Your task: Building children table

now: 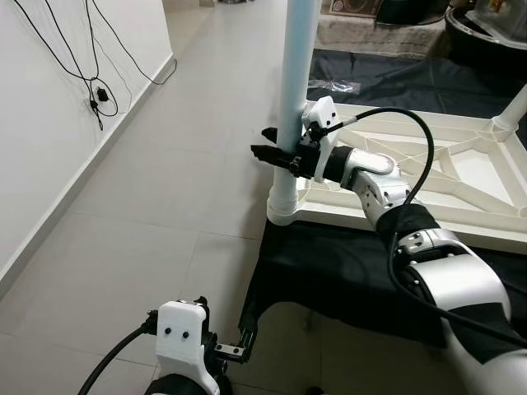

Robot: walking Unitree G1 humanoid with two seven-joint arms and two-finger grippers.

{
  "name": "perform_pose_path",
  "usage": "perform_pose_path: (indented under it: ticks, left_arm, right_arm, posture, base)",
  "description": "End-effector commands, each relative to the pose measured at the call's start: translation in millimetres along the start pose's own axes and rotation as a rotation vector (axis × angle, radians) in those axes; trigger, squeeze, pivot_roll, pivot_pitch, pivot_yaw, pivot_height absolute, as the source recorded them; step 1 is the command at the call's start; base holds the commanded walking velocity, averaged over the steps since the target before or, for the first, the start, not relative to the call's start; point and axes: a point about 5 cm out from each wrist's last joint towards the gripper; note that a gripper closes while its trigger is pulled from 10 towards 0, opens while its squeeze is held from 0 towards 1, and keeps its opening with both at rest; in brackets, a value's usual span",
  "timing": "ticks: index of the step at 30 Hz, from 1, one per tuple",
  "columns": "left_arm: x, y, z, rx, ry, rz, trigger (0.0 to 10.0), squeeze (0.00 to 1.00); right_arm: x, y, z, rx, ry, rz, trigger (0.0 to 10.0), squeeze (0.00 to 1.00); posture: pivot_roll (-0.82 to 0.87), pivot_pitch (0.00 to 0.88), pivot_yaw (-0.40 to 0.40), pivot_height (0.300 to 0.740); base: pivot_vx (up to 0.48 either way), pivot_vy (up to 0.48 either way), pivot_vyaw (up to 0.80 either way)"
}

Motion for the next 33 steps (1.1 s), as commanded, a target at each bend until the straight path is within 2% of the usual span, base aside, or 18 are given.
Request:
perform_pose_path:
  ticks: [1,3,11,15,18,20,22,26,29,32,33]
  left_arm:
    - [-4.1,0.4,19.1,-0.064,0.05,-0.023,10.0,0.0]
    - [-4.1,0.1,19.2,-0.064,0.05,-0.023,10.0,0.0]
    - [-3.4,0.3,19.1,-0.063,0.052,-0.023,10.0,0.0]
    - [-3.7,-0.6,18.5,-0.065,0.051,-0.023,10.0,0.0]
    - [-3.9,-0.8,18.2,-0.066,0.05,-0.023,10.0,0.0]
    - [-4.1,-0.9,18.1,-0.066,0.05,-0.022,10.0,0.0]
    - [-4.2,-1.0,18.0,-0.066,0.05,-0.022,10.0,0.0]
    - [-4.1,-1.1,18.0,-0.065,0.049,-0.021,10.0,0.0]
    - [-4.1,-1.1,18.0,-0.065,0.049,-0.021,10.0,0.0]
    - [-4.2,-1.7,17.7,-0.066,0.049,-0.02,10.0,0.0]
    - [-4.2,-1.8,17.8,-0.066,0.049,-0.02,10.0,0.0]
  right_arm:
    - [-34.9,9.1,7.4,-0.114,-0.079,-0.119,10.0,0.0]
    - [-35.9,10.3,12.8,-0.217,-0.109,-0.103,10.0,0.0]
    - [-38.7,13.2,19.3,-0.361,-0.146,-0.06,10.0,0.0]
    - [-40.9,14.5,24.5,-0.519,-0.184,-0.023,10.0,0.0]
    - [-39.7,15.2,26.5,-0.579,-0.176,-0.006,10.0,0.0]
    - [-39.8,17.2,30.2,-0.695,-0.169,0.007,10.0,0.0]
    - [-40.0,17.8,30.9,-0.727,-0.17,0.013,10.0,0.0]
    - [-39.8,23.3,35.8,-0.885,-0.129,0.025,10.0,0.0]
    - [-39.8,23.3,35.8,-0.885,-0.129,0.025,10.0,0.0]
    - [-41.7,36.6,43.0,-1.125,-0.107,0.056,10.0,0.0]
    - [-42.3,42.8,45.4,-1.244,-0.092,0.057,10.0,0.0]
  posture:
    - [0.0,0.22,-0.019,0.74]
    - [0.0,0.22,-0.019,0.74]
    - [0.0,0.229,-0.02,0.74]
    - [0.0,0.23,-0.018,0.74]
    - [0.0,0.228,-0.018,0.74]
    - [0.0,0.227,-0.02,0.74]
    - [0.0,0.227,-0.02,0.74]
    - [0.0,0.227,-0.02,0.74]
    - [0.0,0.227,-0.02,0.74]
    - [0.0,0.227,-0.019,0.74]
    - [0.0,0.227,-0.019,0.74]
  base:
    - [0.0,0.0,0.0]
    - [0.0,0.0,0.0]
    - [0.0,0.0,0.0]
    - [0.0,0.0,0.0]
    - [0.0,0.0,0.0]
    - [0.0,0.0,0.0]
    - [0.0,0.0,0.0]
    - [0.0,0.0,0.0]
    - [0.0,0.0,0.0]
    - [0.0,0.0,0.0]
    - [0.0,0.0,0.0]
Point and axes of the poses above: a point about 5 cm out from each wrist's last joint towards the gripper, its own y axis pointing back from the gripper into the wrist, its own x axis along the axis of the wrist's last joint, z = x × y, and after that the axes turned 12 degrees about -y, right-handed
